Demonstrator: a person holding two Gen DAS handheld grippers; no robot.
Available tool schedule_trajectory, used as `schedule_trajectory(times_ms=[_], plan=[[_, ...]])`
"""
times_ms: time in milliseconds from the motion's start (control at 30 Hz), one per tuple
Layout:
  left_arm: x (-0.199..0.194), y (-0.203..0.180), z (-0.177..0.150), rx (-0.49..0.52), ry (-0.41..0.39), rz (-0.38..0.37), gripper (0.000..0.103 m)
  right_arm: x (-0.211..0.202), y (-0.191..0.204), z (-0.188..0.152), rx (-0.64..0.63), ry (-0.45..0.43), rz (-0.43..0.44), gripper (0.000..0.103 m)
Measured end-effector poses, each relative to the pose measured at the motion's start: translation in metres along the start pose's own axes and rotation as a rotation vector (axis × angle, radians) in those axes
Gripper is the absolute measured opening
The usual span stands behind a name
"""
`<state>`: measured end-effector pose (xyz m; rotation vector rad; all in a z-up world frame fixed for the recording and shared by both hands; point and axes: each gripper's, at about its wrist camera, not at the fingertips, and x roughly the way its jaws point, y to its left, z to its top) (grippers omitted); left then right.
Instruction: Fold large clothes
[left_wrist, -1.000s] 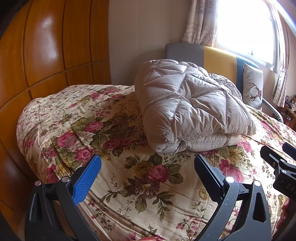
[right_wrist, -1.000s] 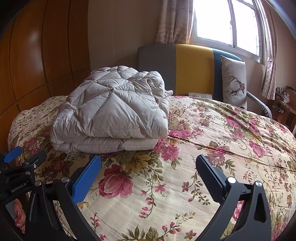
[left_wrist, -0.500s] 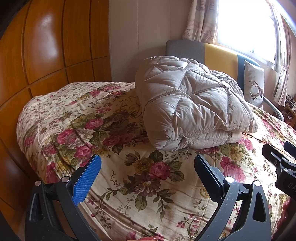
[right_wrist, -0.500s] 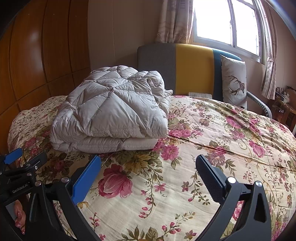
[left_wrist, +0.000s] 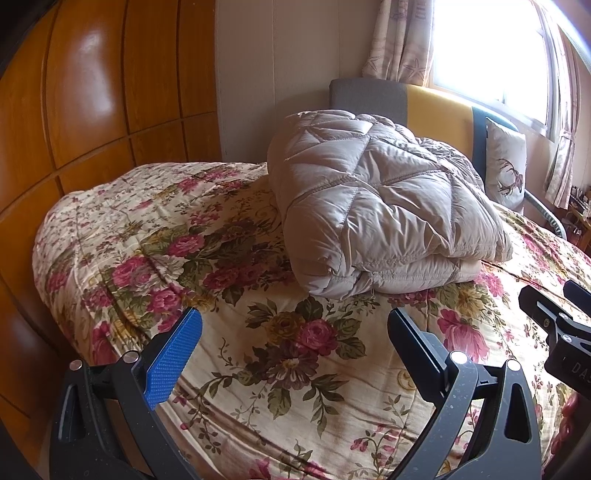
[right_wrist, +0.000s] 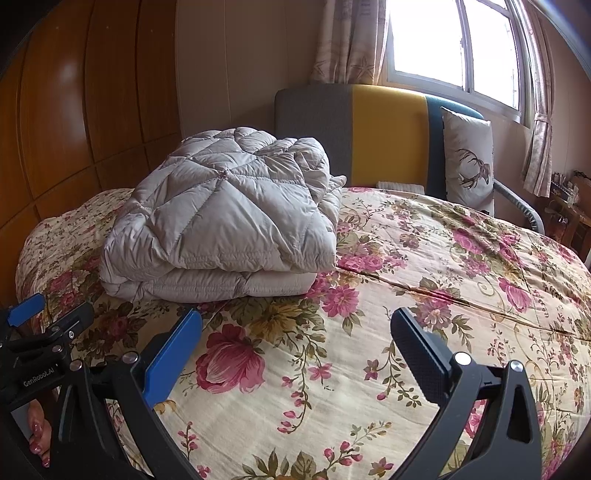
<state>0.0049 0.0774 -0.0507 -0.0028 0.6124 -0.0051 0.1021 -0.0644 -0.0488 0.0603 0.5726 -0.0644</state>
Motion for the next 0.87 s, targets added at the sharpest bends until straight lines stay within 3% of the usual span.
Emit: schedule_trajectory(times_ms=[467,633,733,867], plan=[[-0.001,-0.002,-0.002,0.004,0.006,0.006,0.099,0.002,0.001,0.0,0.003,0.015,0.004,0.101],[0.005,0.0,-0.001,-0.002,0.042,0.01,0.099,0.005,-0.003,0.0,0.015,0.021,-0.005,0.101],[0.011,0.003,-0.001,-0.014,0.079,-0.001,0.099,0.009,-0.017,0.003,0.036,0.031,-0.052,0.101],[0.02,0.009,-0.001,-0.04,0.118,-0.003,0.099,0.031,-0.069,0.012,0.067,0.087,-0.188,0.101]])
